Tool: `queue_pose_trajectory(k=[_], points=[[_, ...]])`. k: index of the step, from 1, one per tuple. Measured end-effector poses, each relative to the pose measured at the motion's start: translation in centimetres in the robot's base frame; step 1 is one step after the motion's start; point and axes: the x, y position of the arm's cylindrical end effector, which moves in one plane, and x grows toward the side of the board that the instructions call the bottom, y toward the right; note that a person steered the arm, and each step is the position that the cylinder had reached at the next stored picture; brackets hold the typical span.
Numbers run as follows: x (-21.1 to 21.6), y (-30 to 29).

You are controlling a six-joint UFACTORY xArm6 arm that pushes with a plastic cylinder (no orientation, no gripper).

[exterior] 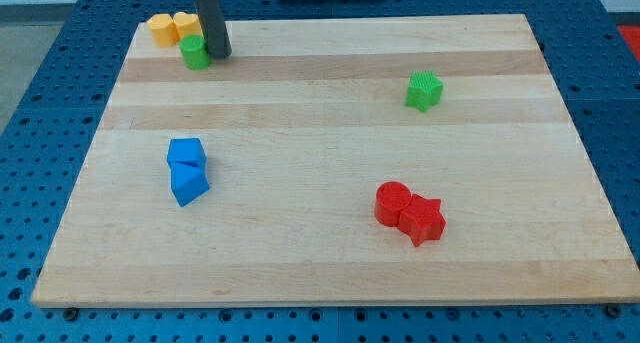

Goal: Move the green circle down to the yellow hexagon

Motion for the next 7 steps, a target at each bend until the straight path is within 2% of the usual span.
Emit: queue_pose_trajectory(k=[1,3,5,6,7], points=[[1.3,-1.5],[0.0,-6.8],[-0.1,-7.8],[1.1,-5.4],[1.2,5.5]])
